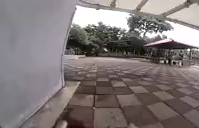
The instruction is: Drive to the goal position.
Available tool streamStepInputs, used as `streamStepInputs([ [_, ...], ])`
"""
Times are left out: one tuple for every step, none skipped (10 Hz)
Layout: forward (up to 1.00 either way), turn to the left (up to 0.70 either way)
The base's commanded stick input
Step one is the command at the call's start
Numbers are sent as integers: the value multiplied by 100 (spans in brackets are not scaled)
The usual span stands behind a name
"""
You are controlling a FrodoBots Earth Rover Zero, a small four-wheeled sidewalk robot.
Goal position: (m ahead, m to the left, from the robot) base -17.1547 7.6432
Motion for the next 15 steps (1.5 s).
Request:
streamStepInputs([
  [0,0],
  [0,0],
  [0,0],
  [0,0],
  [35,0],
  [70,-17],
  [70,-35],
  [70,-35],
  [70,-35],
  [70,-35],
  [70,-35],
  [70,-35],
  [70,-35],
  [70,-35],
  [70,-35],
])
